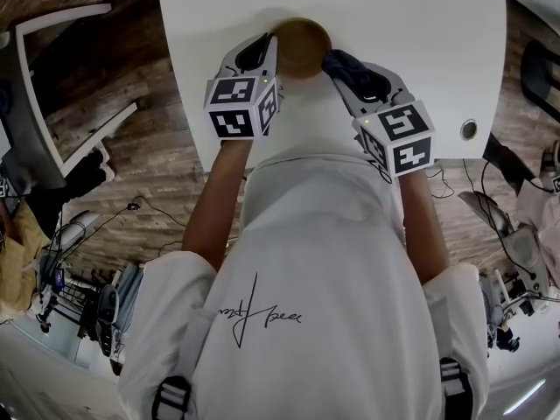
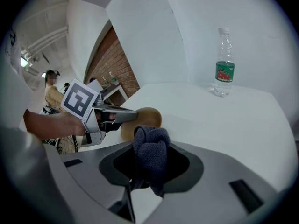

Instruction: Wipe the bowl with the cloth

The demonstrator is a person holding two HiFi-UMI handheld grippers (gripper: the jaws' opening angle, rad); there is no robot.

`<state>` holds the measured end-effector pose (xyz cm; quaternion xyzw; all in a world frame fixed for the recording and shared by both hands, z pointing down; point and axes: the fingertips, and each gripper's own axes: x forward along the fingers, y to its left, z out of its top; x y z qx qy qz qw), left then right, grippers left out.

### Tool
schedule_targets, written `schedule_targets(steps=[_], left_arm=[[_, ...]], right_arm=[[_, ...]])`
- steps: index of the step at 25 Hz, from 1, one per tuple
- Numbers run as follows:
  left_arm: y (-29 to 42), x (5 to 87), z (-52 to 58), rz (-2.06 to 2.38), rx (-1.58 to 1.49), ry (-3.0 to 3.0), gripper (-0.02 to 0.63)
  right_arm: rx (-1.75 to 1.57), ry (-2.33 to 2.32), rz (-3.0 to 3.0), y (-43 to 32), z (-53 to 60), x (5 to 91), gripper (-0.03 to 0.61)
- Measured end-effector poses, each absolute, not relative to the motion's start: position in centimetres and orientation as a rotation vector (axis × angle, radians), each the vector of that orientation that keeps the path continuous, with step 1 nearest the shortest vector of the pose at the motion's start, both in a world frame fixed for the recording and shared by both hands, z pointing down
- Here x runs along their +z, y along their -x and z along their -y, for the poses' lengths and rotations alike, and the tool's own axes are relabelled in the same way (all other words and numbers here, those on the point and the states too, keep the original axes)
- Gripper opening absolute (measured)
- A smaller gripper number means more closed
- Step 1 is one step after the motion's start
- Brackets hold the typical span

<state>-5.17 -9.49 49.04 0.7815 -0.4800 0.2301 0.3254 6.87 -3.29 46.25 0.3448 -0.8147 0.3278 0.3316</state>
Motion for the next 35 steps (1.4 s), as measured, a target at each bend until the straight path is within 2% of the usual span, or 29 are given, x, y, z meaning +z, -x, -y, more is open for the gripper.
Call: schedule_targets(steps=[35], left_arm=[[5.4, 49.6, 8.7, 1.268, 0.631, -2.048, 0.023]], right_arm=[[0.783, -0.914, 2.135, -7.0, 5.6, 46.8, 0.12]])
